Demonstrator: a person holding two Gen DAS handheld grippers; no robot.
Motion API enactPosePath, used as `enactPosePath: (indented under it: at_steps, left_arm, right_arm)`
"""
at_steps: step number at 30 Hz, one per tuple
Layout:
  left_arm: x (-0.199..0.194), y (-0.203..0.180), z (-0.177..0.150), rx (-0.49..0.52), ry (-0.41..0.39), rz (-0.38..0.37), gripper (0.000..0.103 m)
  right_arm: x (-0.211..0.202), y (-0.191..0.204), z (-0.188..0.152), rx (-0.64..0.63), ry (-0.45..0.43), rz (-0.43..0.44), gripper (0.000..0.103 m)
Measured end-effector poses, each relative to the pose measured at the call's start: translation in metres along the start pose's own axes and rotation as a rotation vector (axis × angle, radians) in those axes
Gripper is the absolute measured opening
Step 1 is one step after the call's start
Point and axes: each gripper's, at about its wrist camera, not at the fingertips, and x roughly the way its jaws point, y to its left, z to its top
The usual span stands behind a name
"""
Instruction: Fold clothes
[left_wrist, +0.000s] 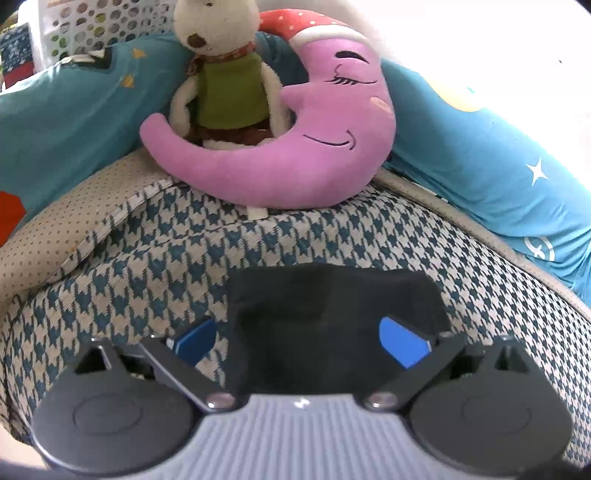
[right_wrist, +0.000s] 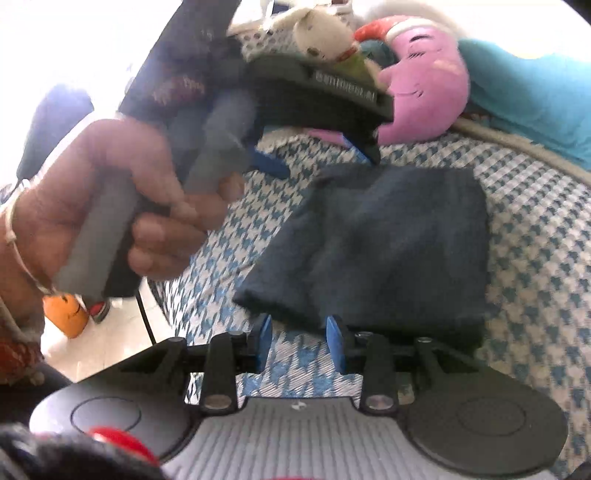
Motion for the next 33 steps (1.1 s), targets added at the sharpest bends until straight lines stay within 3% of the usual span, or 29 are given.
enactPosePath:
  at_steps: [7,18,26,33]
  left_arm:
    - [0.017,-0.033,-0.002,0.069,0.004,0.024,0.1]
    - [0.043,-0.059,-0.005,0.102,0.025,0.098,0.1]
    - [0.065,-0.066,-0.007,0.109,0.048,0.125,0.102]
    - [0.062,-0.07,-0.004,0.131,0.04,0.136,0.102]
  right_arm:
    - [-0.026,-0.02,0.006,0.128,-0.075,-0.07,0.059]
    - [-0.051,-0.046,0.0,0.278,-0.122,-0.113,0.07]
    - [-0.058,-0.056,0.001,0.33,-0.139,-0.124,0.07]
    - [-0.066,-0.062,0.002,0.361,-0.158,-0.136,0.07]
